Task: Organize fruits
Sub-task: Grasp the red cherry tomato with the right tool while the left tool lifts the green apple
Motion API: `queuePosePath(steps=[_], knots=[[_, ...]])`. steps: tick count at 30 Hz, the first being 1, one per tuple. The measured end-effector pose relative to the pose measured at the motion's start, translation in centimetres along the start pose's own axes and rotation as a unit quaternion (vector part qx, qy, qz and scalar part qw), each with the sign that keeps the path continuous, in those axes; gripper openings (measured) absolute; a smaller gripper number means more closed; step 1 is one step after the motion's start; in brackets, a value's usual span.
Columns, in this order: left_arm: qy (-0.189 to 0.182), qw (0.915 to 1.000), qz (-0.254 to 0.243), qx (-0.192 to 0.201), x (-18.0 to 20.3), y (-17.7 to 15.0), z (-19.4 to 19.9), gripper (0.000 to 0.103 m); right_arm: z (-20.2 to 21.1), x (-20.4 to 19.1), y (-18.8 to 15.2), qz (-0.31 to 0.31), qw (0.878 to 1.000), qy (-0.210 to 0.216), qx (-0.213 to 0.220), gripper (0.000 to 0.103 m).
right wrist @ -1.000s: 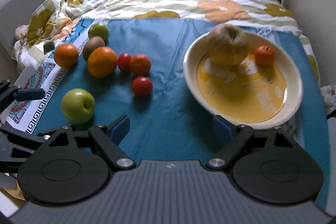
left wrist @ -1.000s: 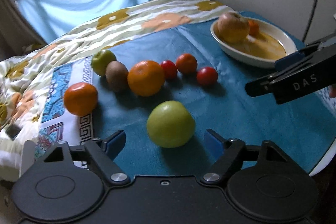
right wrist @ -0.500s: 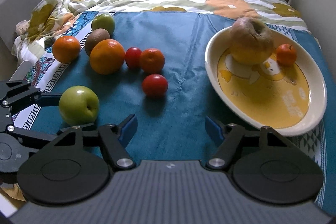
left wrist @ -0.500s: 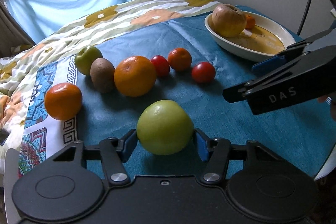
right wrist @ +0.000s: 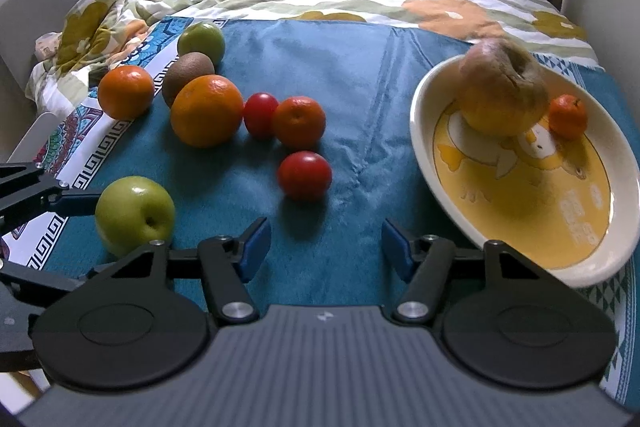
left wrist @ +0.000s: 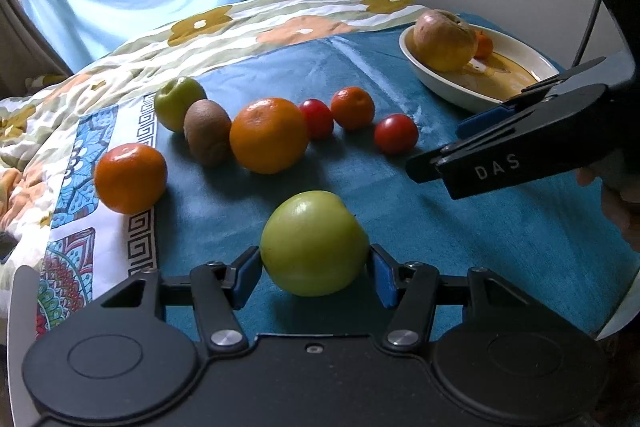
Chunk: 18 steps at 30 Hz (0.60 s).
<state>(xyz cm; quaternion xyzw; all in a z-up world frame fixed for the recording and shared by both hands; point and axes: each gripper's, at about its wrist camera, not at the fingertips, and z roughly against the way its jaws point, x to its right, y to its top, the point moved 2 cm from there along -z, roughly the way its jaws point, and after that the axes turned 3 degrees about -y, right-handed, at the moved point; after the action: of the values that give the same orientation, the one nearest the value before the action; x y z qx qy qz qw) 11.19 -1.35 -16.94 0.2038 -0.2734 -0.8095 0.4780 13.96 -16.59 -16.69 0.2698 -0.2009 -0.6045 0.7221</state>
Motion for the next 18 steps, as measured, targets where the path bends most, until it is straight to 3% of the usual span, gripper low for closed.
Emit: queuePosePath(steps=[10,14,18], knots=[[0.01,0.9998,0.015,0.004,-0.9,-0.3,0.3,0.062,-1.2,-0.8,1.5,0.008,1.0,0.012,0.015,0.064],[0.01,0.9998,0.017,0.007,-1.0,-0.3,0.4,0.062,-1.7,-1.3,1.6,0.015,1.0,0.014,0.013,0.054],[0.012,0.9997,0.02,0.012,-1.2,-0.4,0.6,0.062,-2.1,-1.5,1.6,0.017,1.0,0.009,0.017,0.054]])
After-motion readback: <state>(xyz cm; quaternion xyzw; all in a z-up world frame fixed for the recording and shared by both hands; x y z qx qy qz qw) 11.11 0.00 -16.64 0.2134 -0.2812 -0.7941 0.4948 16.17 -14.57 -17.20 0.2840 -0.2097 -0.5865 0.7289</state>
